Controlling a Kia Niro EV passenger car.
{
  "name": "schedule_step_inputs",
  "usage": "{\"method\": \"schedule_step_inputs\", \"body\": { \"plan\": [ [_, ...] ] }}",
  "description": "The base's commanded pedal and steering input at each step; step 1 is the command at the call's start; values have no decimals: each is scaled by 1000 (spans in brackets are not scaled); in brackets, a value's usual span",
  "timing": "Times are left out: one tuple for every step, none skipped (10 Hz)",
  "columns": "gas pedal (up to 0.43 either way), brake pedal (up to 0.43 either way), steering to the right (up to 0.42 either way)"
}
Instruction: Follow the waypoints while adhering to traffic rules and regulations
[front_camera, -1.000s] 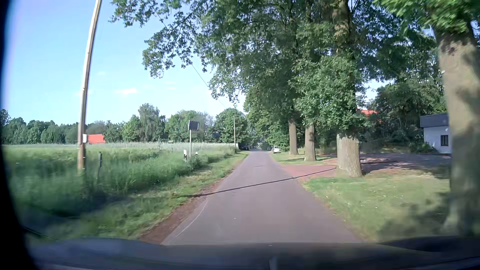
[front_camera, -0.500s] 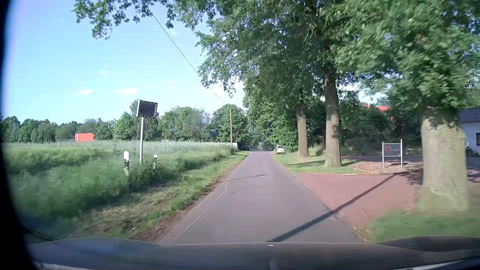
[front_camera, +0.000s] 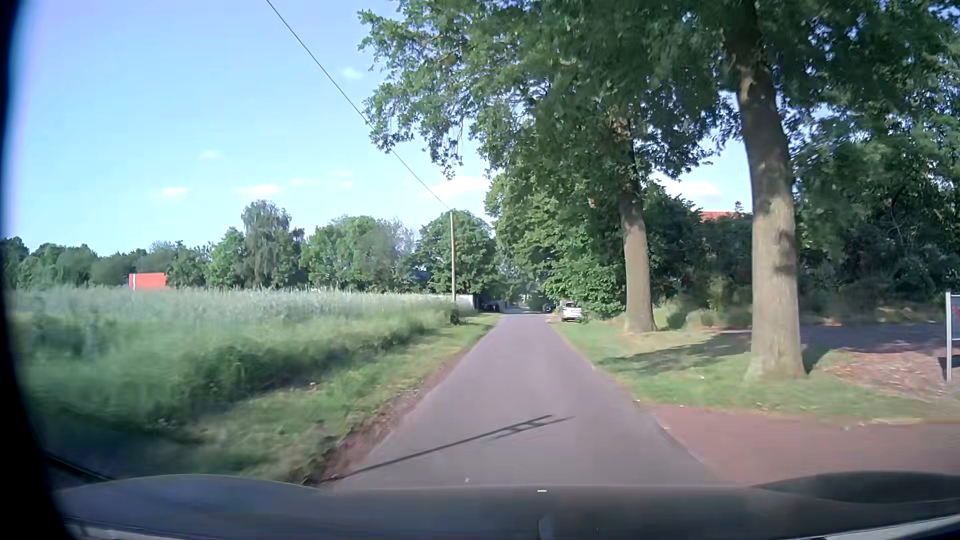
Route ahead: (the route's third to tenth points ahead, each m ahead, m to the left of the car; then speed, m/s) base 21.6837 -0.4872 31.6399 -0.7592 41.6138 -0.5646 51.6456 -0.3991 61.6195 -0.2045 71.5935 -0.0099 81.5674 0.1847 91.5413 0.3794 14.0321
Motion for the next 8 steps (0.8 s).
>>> {"method": "schedule_step_inputs", "body": {
  "plan": [
    [130, 6, 0],
    [130, 6, -1],
    [130, 6, -1],
    [130, 6, 0],
    [118, 6, 0],
    [110, 6, 1],
    [98, 6, 1],
    [98, 6, 1]
  ]
}}
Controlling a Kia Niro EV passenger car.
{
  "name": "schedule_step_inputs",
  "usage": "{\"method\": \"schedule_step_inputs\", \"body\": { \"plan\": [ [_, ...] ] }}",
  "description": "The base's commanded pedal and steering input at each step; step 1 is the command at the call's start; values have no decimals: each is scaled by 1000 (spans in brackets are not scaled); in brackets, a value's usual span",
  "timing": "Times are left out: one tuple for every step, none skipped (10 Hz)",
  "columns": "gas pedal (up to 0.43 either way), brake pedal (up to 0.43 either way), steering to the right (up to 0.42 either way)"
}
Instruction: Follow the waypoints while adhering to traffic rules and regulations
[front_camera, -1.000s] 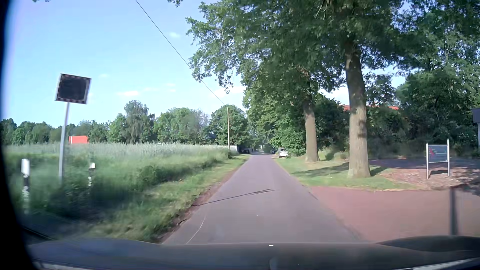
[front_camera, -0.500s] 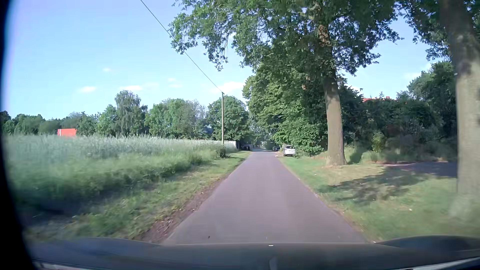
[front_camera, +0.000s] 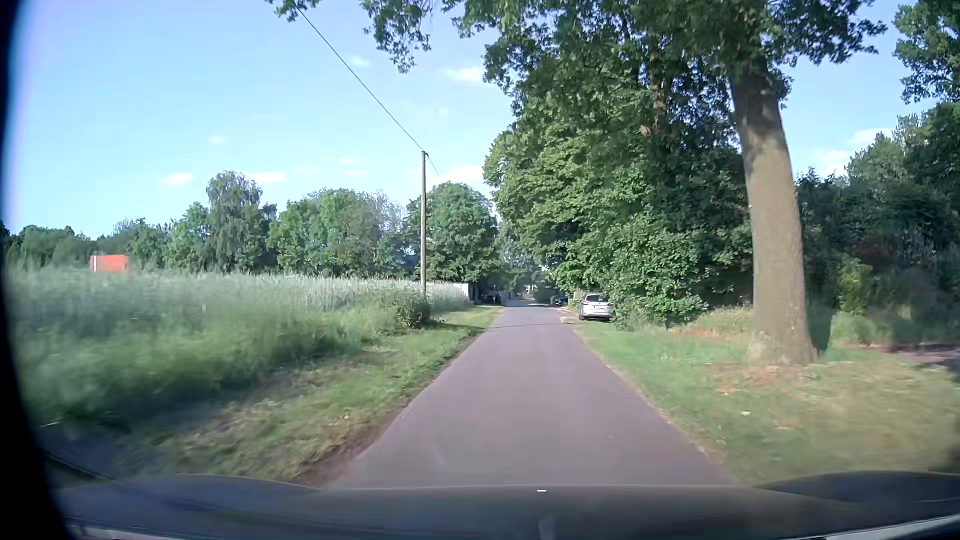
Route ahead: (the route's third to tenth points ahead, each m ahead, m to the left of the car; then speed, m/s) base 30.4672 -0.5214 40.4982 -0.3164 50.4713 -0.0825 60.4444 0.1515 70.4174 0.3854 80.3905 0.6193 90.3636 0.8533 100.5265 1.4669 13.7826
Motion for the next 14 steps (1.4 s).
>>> {"method": "schedule_step_inputs", "body": {
  "plan": [
    [98, 6, 1],
    [98, 6, 1],
    [98, 6, 2],
    [98, 6, 2],
    [87, 6, 2],
    [87, 6, 2],
    [87, 6, 4],
    [87, 6, 4],
    [87, 6, 4],
    [87, 6, 4],
    [87, 6, 4],
    [87, 6, 5],
    [87, 6, 10],
    [87, 6, 13]
  ]
}}
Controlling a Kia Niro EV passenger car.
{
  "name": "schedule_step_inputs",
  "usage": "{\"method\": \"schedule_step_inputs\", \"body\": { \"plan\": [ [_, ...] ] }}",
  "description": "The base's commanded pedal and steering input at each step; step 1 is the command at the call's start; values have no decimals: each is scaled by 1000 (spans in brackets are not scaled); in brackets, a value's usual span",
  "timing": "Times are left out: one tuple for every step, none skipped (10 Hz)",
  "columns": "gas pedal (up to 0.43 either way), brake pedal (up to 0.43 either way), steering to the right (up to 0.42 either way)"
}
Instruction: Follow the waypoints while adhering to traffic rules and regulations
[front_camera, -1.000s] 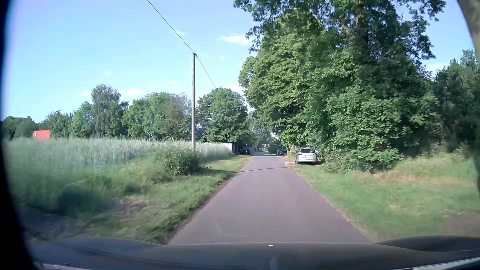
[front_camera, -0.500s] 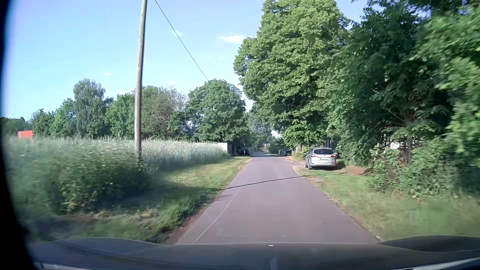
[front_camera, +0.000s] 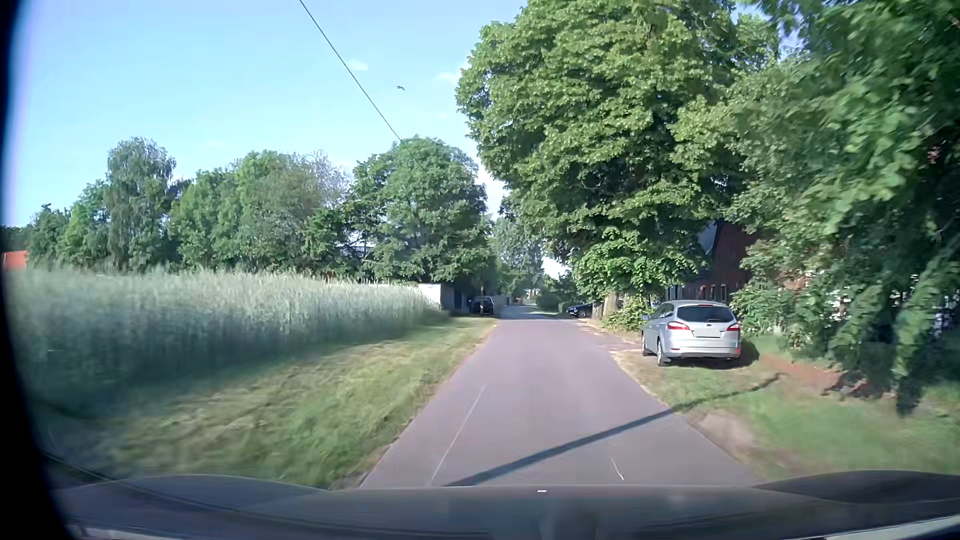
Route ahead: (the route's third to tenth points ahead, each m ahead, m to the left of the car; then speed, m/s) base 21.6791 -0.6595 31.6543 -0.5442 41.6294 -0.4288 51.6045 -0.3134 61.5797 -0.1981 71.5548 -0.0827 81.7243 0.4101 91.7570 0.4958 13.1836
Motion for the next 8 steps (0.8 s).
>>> {"method": "schedule_step_inputs", "body": {
  "plan": [
    [87, 6, 14],
    [87, 6, 12],
    [87, 6, 11],
    [87, 6, 9],
    [98, 6, 8],
    [98, 6, 7],
    [98, 6, 7],
    [98, 6, 6]
  ]
}}
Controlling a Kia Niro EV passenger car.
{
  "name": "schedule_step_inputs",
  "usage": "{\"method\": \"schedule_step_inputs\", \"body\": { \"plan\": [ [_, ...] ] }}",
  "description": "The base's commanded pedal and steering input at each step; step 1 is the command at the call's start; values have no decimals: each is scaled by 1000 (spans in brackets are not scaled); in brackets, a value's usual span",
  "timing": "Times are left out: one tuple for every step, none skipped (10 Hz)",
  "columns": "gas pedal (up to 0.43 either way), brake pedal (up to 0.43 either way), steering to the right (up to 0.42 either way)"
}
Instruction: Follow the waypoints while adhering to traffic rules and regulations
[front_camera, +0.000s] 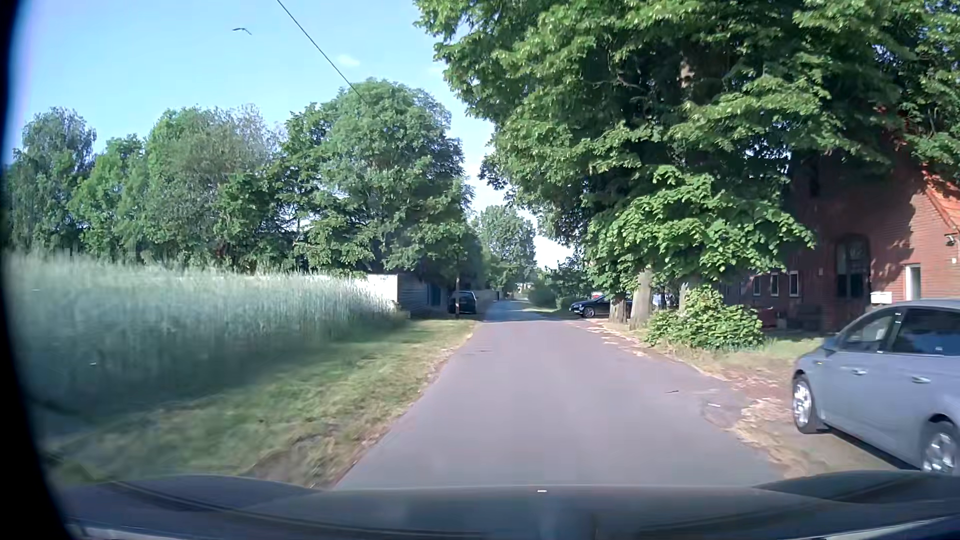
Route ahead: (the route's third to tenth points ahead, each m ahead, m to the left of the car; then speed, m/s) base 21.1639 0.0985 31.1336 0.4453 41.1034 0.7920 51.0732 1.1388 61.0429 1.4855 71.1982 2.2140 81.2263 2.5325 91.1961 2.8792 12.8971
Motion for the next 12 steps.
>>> {"method": "schedule_step_inputs", "body": {
  "plan": [
    [98, 6, 6],
    [98, 6, 5],
    [98, 6, 5],
    [98, 6, 5],
    [98, 6, 4],
    [98, 6, 4],
    [98, 6, 4],
    [98, 6, 4],
    [98, 6, 4],
    [98, 6, 2],
    [118, 6, 0],
    [110, 6, -1]
  ]
}}
